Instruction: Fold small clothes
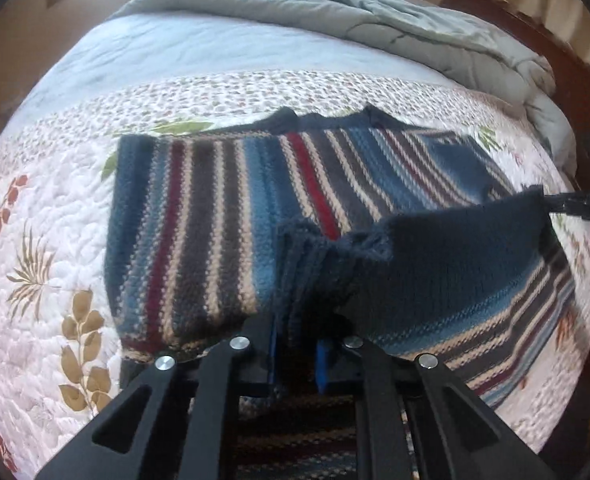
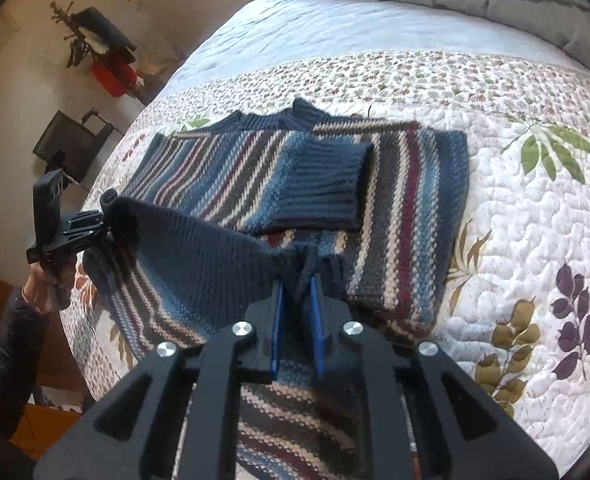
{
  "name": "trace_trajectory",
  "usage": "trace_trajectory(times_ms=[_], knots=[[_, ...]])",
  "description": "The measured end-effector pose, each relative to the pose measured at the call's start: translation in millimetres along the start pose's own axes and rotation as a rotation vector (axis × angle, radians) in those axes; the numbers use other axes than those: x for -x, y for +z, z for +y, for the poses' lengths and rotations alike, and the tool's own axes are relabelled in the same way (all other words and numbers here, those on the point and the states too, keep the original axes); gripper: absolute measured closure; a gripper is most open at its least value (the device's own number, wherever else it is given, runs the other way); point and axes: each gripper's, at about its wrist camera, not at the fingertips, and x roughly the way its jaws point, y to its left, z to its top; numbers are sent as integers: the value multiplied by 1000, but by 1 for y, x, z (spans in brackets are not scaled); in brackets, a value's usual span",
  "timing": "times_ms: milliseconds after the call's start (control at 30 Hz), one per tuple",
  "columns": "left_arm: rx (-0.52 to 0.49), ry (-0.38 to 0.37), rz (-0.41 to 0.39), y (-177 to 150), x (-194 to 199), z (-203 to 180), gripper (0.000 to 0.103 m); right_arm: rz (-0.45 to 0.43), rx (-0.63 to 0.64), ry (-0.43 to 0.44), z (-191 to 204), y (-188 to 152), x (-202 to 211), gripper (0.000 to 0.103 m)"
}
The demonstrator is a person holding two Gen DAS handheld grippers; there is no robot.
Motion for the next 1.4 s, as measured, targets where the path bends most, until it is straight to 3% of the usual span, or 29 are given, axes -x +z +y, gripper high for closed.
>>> trace_trajectory(times_ms=[233,500,633,767,833,900,933,1000,1167,1400], knots=[[-49,31,-93,42,39,-15,89,-86,-1,-21,7,33,30,92],[55,121,-149,103,26,11,89,-163,-85,-116,-12,108,13,92],[130,174,-81,116,-11,31,88,-157,-154,-119,-29,139,-19,92],[202,195,20,104,-43,51,84,-97,-163,-179,-32,154,-62,91],[201,240,48,95,-53,55,70,-63,-152,-238,-33,152,-82,84],[181,320,61,90,-57,60,55,-29,-176,-302,-41,147,-96,65],[171,343,54,86,-55,64,52,-13,-200,-339,-49,142,-101,61],[197,327,44,79,-47,72,40,-16,-223,-324,-59,133,-99,62],[295,227,84,49,-20,98,38,-35,-224,-263,-74,110,-61,61],[331,196,100,3,16,96,34,68,-128,-247,-55,45,-11,61]])
